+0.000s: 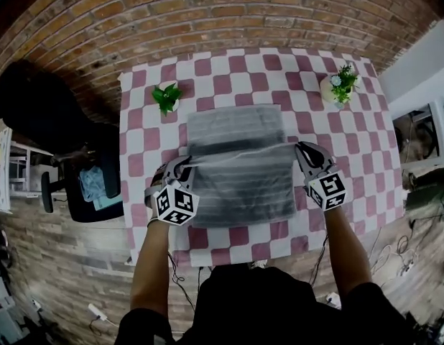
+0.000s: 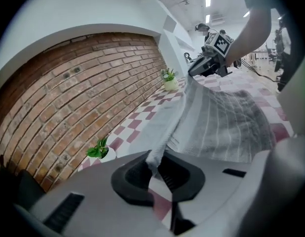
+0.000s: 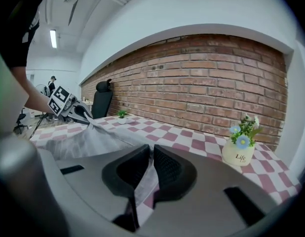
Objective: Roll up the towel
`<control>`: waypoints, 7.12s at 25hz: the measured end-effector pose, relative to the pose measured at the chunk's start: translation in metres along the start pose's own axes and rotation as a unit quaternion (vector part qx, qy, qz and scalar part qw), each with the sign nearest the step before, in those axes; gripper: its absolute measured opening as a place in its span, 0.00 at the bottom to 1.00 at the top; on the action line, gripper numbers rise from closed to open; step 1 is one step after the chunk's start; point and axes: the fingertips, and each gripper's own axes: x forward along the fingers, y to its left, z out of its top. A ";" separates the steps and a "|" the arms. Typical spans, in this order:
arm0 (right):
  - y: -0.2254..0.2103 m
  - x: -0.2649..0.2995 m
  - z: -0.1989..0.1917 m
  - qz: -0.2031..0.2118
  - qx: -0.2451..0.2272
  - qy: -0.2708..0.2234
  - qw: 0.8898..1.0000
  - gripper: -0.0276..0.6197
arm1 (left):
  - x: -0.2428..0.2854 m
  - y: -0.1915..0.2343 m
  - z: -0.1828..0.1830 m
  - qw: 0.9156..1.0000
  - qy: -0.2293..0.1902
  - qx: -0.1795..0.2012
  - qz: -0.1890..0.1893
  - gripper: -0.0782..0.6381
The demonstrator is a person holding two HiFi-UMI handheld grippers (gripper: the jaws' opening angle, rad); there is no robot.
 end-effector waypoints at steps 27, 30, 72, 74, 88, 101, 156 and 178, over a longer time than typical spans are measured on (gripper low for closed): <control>-0.075 0.129 -0.023 -0.065 0.013 0.077 0.995 0.16 | 0.095 0.091 -0.030 0.986 0.019 -0.161 0.048 0.29; -0.048 0.099 -0.015 -0.020 0.000 0.061 0.998 0.17 | 0.067 0.078 -0.025 0.985 0.003 -0.169 0.042 0.30; 0.108 -0.086 -0.149 0.202 -0.078 0.181 0.959 0.14 | -0.068 -0.139 -0.084 0.955 0.151 -0.254 0.030 0.25; 0.107 -0.087 -0.147 0.205 -0.070 0.174 0.961 0.11 | -0.068 -0.142 -0.082 0.957 0.155 -0.243 0.031 0.21; 0.140 -0.110 -0.134 0.248 -0.062 0.157 0.954 0.05 | -0.083 -0.123 -0.096 0.969 0.170 -0.175 0.032 0.14; 0.281 -0.123 -0.110 0.328 -0.098 0.166 0.925 0.05 | -0.100 -0.047 -0.153 0.979 0.181 -0.084 0.030 0.14; 0.061 0.021 -0.138 0.383 -0.840 0.070 0.377 0.20 | -0.112 -0.305 -0.004 0.964 0.165 -0.205 -0.046 0.34; 0.051 0.005 -0.128 0.412 -0.667 0.150 0.603 0.09 | -0.107 -0.296 -0.006 0.963 0.167 -0.208 -0.043 0.12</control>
